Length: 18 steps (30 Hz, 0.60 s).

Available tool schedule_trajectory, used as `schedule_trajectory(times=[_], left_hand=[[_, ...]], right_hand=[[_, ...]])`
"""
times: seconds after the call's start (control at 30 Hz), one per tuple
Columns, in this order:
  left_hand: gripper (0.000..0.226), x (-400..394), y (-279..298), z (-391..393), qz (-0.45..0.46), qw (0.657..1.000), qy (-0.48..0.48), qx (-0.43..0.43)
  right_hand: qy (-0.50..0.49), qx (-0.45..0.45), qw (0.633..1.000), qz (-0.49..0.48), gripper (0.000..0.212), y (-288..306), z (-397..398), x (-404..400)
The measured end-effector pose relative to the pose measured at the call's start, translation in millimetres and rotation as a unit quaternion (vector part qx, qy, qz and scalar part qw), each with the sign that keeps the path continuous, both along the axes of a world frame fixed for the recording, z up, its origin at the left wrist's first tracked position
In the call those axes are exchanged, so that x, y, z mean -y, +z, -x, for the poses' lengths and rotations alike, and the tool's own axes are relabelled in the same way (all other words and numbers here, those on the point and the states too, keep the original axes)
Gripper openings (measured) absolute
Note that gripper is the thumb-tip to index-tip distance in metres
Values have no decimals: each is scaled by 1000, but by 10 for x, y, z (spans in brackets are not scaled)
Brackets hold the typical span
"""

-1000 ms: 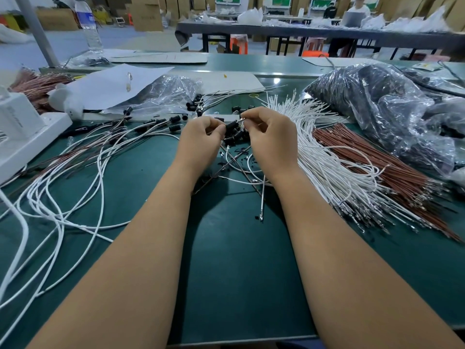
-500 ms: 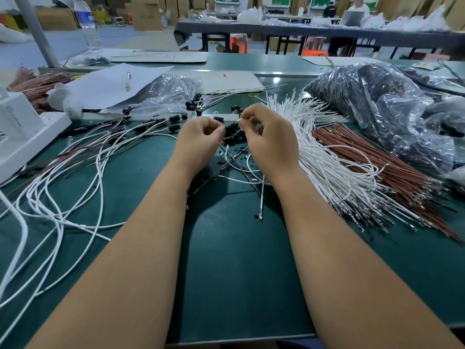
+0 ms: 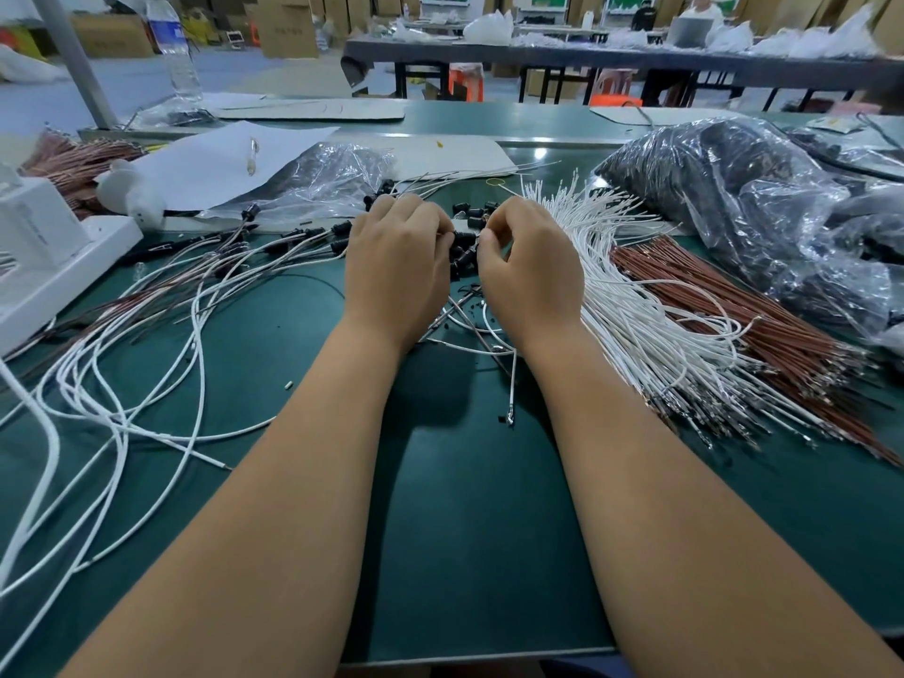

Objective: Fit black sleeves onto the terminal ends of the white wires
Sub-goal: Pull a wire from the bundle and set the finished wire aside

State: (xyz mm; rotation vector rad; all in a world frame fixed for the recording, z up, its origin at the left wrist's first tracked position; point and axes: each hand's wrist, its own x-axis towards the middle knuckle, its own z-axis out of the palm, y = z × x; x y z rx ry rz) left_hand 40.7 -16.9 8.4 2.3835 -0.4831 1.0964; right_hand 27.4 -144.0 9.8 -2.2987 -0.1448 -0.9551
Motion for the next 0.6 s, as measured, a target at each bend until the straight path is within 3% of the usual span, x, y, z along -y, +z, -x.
schedule_trajectory(times=[0.1, 0.2, 0.4, 0.6], left_hand=[[14, 17, -13, -11, 11, 1000, -6, -15], [13, -4, -52, -50, 84, 993, -29, -78], [6, -22, -85, -95, 180, 964, -89, -172], [7, 11, -74, -65, 207, 953, -126, -180]], right_hand=[[-7, -12, 1000, -16, 9, -10, -9, -5], [23, -32, 992, -120, 9, 13, -14, -7], [114, -102, 942, -299, 19, 55, -23, 13], [137, -103, 936, -308, 22, 32, -41, 16]])
